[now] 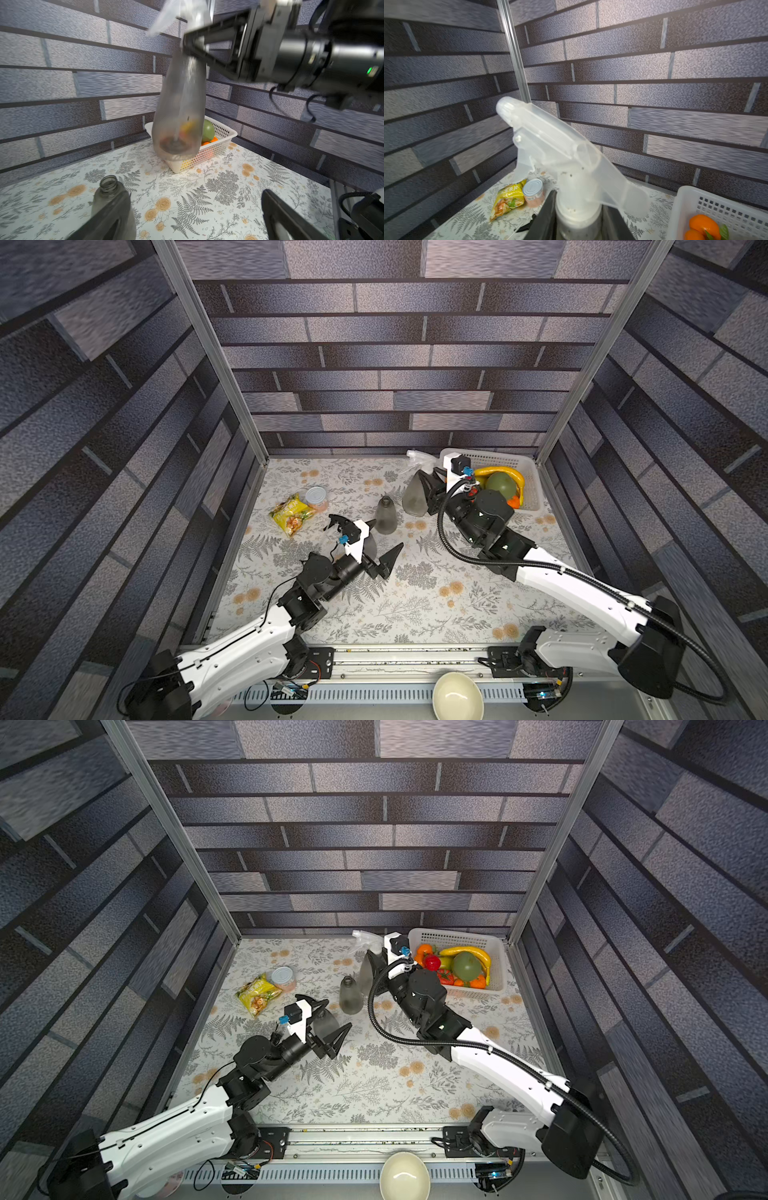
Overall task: Attach spray nozzles to spray bottles
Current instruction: Place the spray bottle at the center of the board.
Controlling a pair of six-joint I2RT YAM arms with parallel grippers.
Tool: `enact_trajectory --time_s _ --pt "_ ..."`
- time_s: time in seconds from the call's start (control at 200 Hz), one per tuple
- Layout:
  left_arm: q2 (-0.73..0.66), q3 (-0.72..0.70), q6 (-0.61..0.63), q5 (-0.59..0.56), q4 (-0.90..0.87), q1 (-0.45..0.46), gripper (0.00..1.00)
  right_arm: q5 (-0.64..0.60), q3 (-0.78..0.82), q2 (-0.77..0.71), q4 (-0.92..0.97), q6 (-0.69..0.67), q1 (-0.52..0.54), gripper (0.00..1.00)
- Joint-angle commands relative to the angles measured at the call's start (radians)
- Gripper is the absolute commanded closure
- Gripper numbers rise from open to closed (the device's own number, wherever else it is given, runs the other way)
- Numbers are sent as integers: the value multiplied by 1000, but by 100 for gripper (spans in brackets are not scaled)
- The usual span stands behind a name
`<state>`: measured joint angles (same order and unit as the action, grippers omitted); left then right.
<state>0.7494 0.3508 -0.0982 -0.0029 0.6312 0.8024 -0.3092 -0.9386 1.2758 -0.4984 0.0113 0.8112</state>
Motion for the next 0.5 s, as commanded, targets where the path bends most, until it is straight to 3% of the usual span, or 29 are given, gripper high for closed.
enact_trajectory --time_s 0.0,0.301,0.496 --pt "-87 -19 -35 -148 -91 -3 0 -80 83 76 -331 -70 -19 92" --pt "-209 -24 -34 -245 -144 -3 0 -148 125 341 -602 -59 -72 93" --pt "-219 -35 -26 -249 -128 -4 0 -203 84 477 -623 -42 -87 93"
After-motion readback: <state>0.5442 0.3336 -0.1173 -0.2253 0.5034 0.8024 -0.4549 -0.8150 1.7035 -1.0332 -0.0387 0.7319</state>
